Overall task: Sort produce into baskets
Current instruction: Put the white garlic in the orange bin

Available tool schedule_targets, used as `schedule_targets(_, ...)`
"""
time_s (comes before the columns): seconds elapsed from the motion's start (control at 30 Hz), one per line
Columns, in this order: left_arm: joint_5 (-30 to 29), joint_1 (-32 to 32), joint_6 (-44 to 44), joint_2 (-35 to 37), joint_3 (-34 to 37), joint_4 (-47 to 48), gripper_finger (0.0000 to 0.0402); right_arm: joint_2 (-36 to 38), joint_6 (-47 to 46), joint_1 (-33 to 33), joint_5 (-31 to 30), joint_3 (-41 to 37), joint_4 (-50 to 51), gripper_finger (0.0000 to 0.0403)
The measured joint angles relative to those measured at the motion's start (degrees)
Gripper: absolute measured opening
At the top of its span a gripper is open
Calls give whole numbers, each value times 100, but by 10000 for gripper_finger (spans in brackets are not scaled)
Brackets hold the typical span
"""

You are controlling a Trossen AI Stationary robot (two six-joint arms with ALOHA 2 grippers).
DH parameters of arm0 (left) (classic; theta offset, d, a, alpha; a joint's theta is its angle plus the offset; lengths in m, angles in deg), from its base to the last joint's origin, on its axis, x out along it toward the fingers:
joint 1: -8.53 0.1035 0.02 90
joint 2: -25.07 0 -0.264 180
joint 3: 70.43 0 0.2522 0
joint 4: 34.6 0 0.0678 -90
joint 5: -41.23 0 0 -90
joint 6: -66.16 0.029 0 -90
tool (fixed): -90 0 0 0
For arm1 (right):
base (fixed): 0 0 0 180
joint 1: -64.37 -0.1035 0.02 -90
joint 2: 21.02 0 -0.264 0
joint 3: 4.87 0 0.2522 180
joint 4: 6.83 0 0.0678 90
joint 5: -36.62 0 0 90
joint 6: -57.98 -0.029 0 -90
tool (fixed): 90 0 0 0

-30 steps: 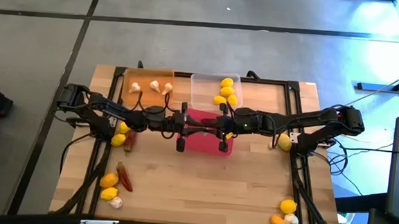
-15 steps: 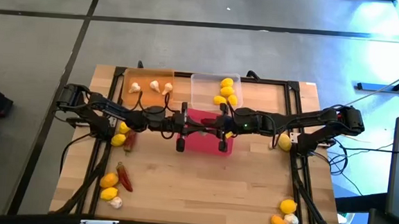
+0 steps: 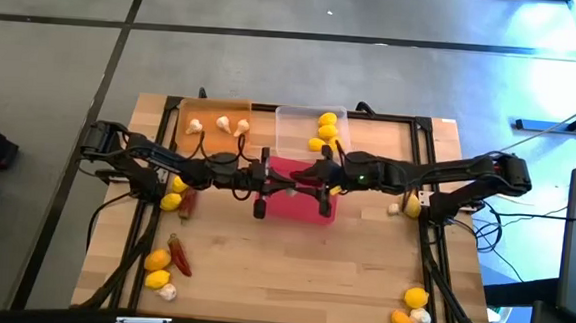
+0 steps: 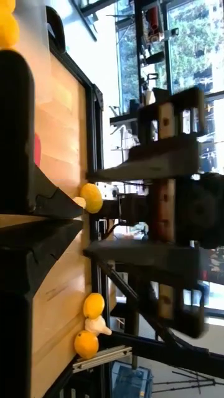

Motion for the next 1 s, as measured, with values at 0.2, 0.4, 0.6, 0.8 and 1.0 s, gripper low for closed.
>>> schedule_targets(0.2, -117, 6, 68, 326, -4, 385, 2, 665, -41, 0, 32, -2, 1209, 194)
schedule_targets(0.4, -457, 124, 129, 869, -4, 1027, 9, 1188, -696, -11, 32, -4, 2680, 195)
schedule_targets(0.6, -1108, 399, 160, 1565, -7, 1802, 12, 1217, -1035, -362, -290, -126, 3097, 195)
schedule_targets(0.8, -1721, 743, 147, 2236, -7, 2390, 12, 1206, -1054, -753, -333, -637, 2141, 195)
schedule_targets(1.0, -2438, 1188, 455, 2645, -7, 2791, 12, 1204, -1064, -1036, -335, -1267, 1049, 195)
